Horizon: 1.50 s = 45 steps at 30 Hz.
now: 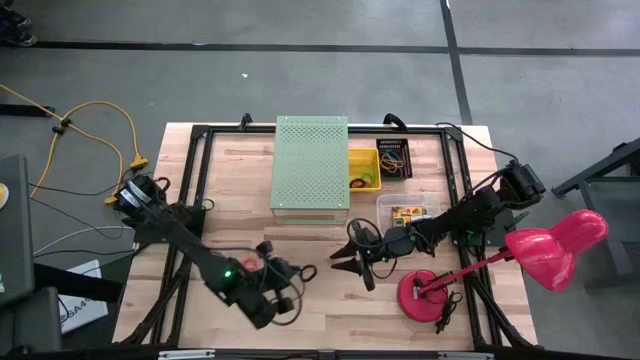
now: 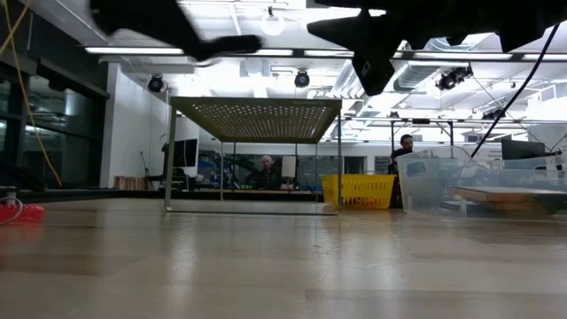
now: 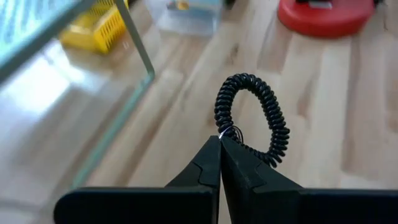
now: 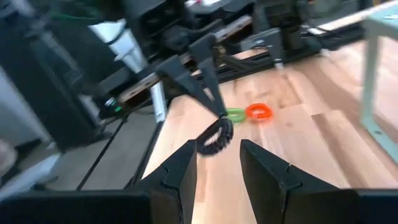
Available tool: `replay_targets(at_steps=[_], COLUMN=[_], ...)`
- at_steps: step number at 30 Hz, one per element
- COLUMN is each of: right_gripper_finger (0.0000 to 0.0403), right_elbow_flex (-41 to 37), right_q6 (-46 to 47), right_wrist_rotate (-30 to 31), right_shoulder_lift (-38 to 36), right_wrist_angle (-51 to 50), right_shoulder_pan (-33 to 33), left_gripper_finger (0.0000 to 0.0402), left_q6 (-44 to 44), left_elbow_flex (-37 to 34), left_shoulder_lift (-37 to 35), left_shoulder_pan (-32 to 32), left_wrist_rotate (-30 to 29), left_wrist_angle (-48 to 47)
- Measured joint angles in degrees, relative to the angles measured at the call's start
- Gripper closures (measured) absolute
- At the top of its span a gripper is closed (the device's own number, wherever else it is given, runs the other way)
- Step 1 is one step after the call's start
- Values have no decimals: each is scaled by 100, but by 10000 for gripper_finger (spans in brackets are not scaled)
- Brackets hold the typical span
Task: Pick & Place Office Desk Supplies
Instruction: Put the black spring keychain into the yellow bin
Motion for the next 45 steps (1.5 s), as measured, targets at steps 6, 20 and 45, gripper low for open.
replay_targets(at_steps=[6, 20, 45], right_gripper_finger=[292, 265, 222], right_elbow_flex=[0, -2, -2], right_q6=[327, 494, 762], right_wrist_rotate=[348, 343, 594], right_shoulder_lift=[0, 0, 0], right_wrist_angle=[-120, -291, -429], right_shoulder_pan=[-23, -50, -127], left_gripper_finger=[401, 401, 401], left_q6=[830, 1070, 2049], left_elbow_flex=[0, 0, 0], left_shoulder_lift=[0, -2, -4], left_shoulder_pan=[410, 700, 1139], left_wrist_rotate=[-11, 5, 262], left_wrist_angle=[450, 551, 1441])
